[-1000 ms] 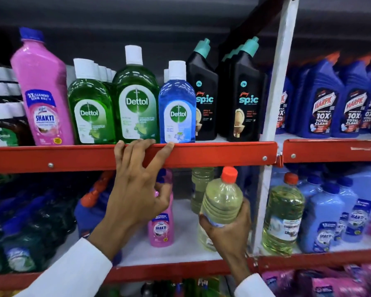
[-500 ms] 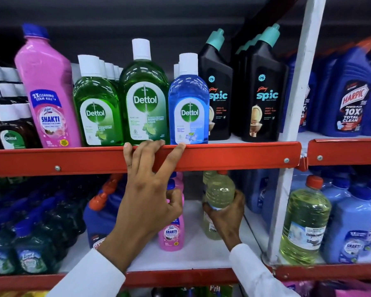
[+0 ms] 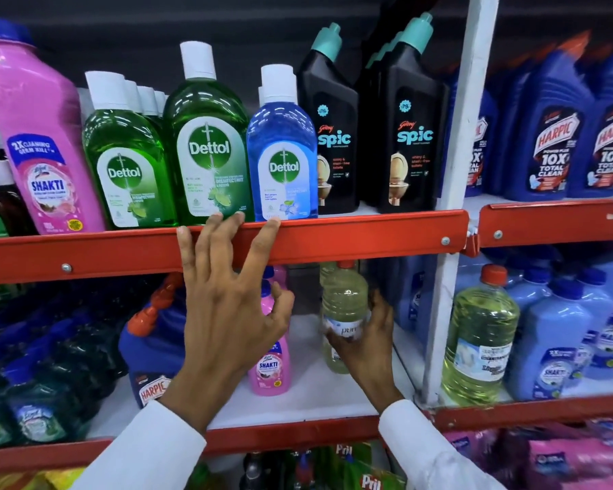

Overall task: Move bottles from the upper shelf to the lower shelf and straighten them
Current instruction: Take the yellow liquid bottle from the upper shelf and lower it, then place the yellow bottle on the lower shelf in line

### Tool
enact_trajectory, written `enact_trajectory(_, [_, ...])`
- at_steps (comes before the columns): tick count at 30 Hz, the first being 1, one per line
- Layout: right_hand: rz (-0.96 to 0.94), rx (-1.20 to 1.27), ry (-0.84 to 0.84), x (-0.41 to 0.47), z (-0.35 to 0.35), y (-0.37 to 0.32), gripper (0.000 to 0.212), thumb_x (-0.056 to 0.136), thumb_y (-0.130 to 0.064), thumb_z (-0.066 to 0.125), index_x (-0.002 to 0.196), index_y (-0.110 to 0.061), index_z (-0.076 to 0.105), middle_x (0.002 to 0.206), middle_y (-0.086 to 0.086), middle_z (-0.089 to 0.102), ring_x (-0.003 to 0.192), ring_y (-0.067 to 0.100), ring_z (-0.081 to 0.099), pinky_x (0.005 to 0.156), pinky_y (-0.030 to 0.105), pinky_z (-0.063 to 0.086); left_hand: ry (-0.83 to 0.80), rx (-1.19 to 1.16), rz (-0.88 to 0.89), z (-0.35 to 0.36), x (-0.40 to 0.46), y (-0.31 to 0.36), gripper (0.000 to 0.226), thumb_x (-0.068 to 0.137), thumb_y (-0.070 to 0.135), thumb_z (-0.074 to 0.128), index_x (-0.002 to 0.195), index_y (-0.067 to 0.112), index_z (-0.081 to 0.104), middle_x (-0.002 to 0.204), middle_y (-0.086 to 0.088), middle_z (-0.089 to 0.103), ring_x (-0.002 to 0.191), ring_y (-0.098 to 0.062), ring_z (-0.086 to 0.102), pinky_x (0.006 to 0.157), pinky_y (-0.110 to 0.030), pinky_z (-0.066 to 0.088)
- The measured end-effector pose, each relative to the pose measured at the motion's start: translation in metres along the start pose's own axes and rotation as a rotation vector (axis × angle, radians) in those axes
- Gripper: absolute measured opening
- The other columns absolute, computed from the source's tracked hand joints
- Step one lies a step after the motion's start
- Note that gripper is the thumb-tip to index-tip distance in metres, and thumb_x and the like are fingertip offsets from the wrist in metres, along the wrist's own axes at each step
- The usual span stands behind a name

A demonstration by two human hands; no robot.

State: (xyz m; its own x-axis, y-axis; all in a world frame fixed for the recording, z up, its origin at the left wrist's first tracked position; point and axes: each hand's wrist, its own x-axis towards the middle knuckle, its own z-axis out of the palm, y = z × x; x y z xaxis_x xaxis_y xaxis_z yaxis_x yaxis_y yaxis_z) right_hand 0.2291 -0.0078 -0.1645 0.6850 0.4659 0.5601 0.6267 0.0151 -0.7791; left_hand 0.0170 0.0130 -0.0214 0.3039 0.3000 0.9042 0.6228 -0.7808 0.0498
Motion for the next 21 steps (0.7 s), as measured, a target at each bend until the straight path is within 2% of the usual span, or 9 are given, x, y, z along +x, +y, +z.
enact_trajectory(2, [-0.079,-0.014,0.023,-0.017,-0.020,-0.006,0.096,0.074,-0.032,0.083,0.150,-0.013,0.028,0.151,0.008,0.035,0.141,0.021,0.035,0.112,0.030,0.032,0.021,-0.014,-0.031,0.002,-0.001,0.006,0.071,0.078,0.029,0.067,0.146,0.021,0.051,0.148,-0.020,0.046,0.148,-0.040,0.033,0.128,-0.061,0.009])
enact_trajectory(4, [-0.163,-0.039,0.089,-0.033,-0.045,-0.010,0.071,0.084,-0.028,0.075,0.143,-0.014,0.039,0.145,0.005,0.042,0.136,0.015,0.040,0.112,0.027,0.035,0.043,-0.015,-0.027,0.004,0.000,0.012,0.069,0.078,0.030,0.068,0.145,0.018,0.052,0.149,-0.019,0.047,0.149,-0.041,0.031,0.129,-0.060,0.007])
enact_trajectory(7, [-0.194,-0.026,0.305,-0.050,-0.081,-0.008,0.042,0.087,-0.015,0.067,0.127,-0.013,0.052,0.130,0.007,0.051,0.126,0.004,0.044,0.108,0.024,0.039,0.068,-0.023,0.023,0.009,0.002,0.024,0.067,0.079,0.032,0.066,0.144,0.017,0.053,0.146,-0.020,0.049,0.146,-0.042,0.034,0.130,-0.054,0.005])
enact_trajectory(10, [-0.107,-0.069,0.512,-0.050,-0.110,0.004,0.049,0.086,-0.012,0.064,0.132,-0.007,0.050,0.135,0.012,0.048,0.129,0.006,0.037,0.112,0.022,0.031,0.075,-0.057,0.015,0.015,0.005,0.035,0.070,0.080,0.032,0.067,0.146,0.017,0.051,0.141,-0.023,0.048,0.141,-0.044,0.038,0.130,-0.053,0.006])
enact_trajectory(12, [-0.025,-0.155,0.558,-0.042,-0.125,0.015,0.061,0.087,-0.014,0.067,0.142,-0.007,0.039,0.143,0.013,0.042,0.136,0.020,0.035,0.113,0.036,0.033,0.089,-0.069,0.005,0.018,0.006,0.037,0.069,0.081,0.030,0.069,0.146,0.018,0.051,0.139,-0.025,0.048,0.138,-0.045,0.039,0.130,-0.056,0.008])
enact_trajectory(14, [0.065,-0.218,0.512,-0.031,-0.132,0.029,0.077,0.082,-0.019,0.072,0.146,-0.006,0.031,0.146,0.017,0.040,0.136,0.033,0.036,0.112,0.045,0.036,0.107,-0.092,-0.006,0.020,0.005,0.037,0.067,0.081,0.026,0.071,0.145,0.017,0.052,0.137,-0.027,0.047,0.138,-0.046,0.038,0.129,-0.060,0.010])
enact_trajectory(17, [0.217,-0.216,0.411,-0.015,-0.134,0.051,0.093,0.069,-0.032,0.079,0.144,-0.007,0.030,0.139,0.020,0.048,0.129,0.037,0.047,0.107,0.050,0.043,0.135,-0.119,0.013,0.020,0.004,0.039,0.063,0.083,0.023,0.067,0.144,0.016,0.052,0.135,-0.029,0.045,0.136,-0.042,0.035,0.120,-0.070,0.022])
enact_trajectory(19, [0.291,-0.127,0.403,-0.008,-0.136,0.059,0.087,0.060,-0.037,0.083,0.132,-0.013,0.042,0.121,0.014,0.062,0.110,0.033,0.062,0.092,0.042,0.053,0.134,-0.134,0.013,0.020,0.004,0.040,0.062,0.084,0.024,0.064,0.144,0.017,0.051,0.135,-0.029,0.045,0.134,-0.039,0.034,0.115,-0.072,0.029])
enact_trajectory(21, [0.320,-0.054,0.419,-0.003,-0.139,0.062,0.074,0.054,-0.034,0.087,0.115,-0.015,0.049,0.103,0.007,0.066,0.090,0.028,0.068,0.073,0.027,0.051,0.115,-0.147,0.005,0.018,0.004,0.040,0.063,0.084,0.027,0.061,0.145,0.018,0.050,0.136,-0.029,0.044,0.134,-0.037,0.032,0.114,-0.073,0.030])
